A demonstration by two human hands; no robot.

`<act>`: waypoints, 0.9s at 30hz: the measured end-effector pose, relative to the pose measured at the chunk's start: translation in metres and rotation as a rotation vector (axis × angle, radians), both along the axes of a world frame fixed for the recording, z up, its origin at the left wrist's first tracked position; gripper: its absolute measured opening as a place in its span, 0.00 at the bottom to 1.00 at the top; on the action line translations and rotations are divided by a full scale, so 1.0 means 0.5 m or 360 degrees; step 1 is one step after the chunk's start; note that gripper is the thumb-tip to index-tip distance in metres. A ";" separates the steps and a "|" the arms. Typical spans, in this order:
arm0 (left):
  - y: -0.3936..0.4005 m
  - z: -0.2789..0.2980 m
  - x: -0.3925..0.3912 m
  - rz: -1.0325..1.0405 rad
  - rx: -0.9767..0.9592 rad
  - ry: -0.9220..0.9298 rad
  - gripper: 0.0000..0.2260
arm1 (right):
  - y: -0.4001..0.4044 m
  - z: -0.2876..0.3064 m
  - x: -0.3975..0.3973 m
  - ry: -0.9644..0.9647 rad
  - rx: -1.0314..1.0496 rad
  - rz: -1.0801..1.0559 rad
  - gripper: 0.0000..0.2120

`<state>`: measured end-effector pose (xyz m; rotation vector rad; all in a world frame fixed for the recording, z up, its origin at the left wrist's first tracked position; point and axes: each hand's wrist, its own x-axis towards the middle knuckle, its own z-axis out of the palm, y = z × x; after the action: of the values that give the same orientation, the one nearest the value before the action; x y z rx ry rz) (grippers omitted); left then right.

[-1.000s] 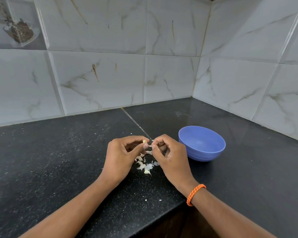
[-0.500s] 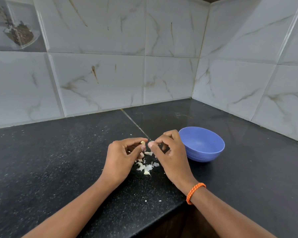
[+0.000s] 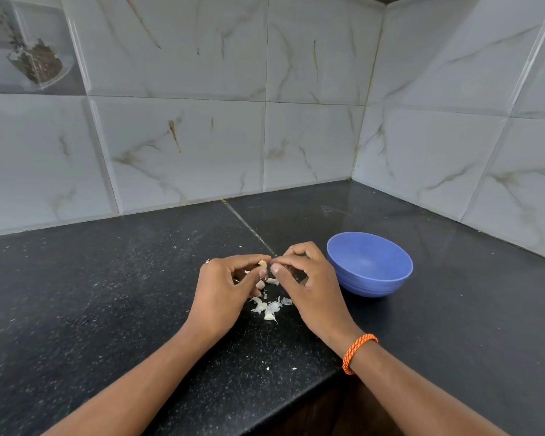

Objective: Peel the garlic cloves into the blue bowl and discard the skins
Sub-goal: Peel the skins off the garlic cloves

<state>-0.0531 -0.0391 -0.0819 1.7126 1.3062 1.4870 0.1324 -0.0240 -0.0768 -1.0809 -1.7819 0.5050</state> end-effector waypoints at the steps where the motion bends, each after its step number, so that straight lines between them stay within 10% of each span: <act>1: 0.001 0.000 0.000 0.0010 0.0002 -0.0005 0.09 | 0.001 0.000 0.001 0.0005 -0.0011 0.0013 0.09; 27: 0.004 -0.005 -0.002 -0.0015 -0.0006 0.0007 0.09 | 0.004 0.002 0.015 0.0323 -0.0066 0.0082 0.07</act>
<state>-0.0542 -0.0372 -0.0847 1.7183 1.3007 1.4753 0.1401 -0.0221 -0.0756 -0.9774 -1.6303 0.6619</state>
